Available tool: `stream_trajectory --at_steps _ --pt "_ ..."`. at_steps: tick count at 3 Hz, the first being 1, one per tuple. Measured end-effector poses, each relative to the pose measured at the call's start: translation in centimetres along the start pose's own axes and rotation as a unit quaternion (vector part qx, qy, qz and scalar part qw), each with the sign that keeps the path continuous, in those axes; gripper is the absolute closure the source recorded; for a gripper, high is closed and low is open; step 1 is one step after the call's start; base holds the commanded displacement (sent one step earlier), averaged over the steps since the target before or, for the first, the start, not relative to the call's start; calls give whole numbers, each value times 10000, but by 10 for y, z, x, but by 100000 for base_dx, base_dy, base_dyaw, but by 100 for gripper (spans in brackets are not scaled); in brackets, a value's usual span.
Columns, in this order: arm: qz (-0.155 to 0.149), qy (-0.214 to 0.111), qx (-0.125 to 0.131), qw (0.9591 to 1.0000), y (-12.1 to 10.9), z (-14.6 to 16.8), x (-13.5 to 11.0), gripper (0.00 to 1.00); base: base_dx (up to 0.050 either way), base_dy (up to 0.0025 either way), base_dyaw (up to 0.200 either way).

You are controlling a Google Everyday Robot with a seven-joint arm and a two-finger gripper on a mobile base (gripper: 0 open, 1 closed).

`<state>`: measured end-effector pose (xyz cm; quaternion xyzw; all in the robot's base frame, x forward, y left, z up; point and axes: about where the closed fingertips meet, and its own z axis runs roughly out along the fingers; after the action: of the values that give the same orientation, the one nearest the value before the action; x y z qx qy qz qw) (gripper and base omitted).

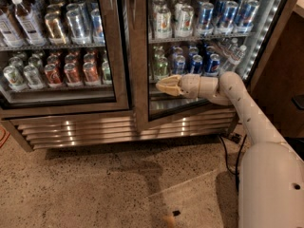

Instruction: Close right fridge door

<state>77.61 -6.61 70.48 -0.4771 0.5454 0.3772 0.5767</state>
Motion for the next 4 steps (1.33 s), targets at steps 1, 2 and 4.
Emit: stream_trajectory --at_steps 1,2,4 --pt "0 0 0 10000 0 0 0 100 4837 4 -213" --pt "0 0 0 10000 0 0 0 100 0 0 0" --pt "-36 18 227 9997 -6 8 -1 100 0 0 0"
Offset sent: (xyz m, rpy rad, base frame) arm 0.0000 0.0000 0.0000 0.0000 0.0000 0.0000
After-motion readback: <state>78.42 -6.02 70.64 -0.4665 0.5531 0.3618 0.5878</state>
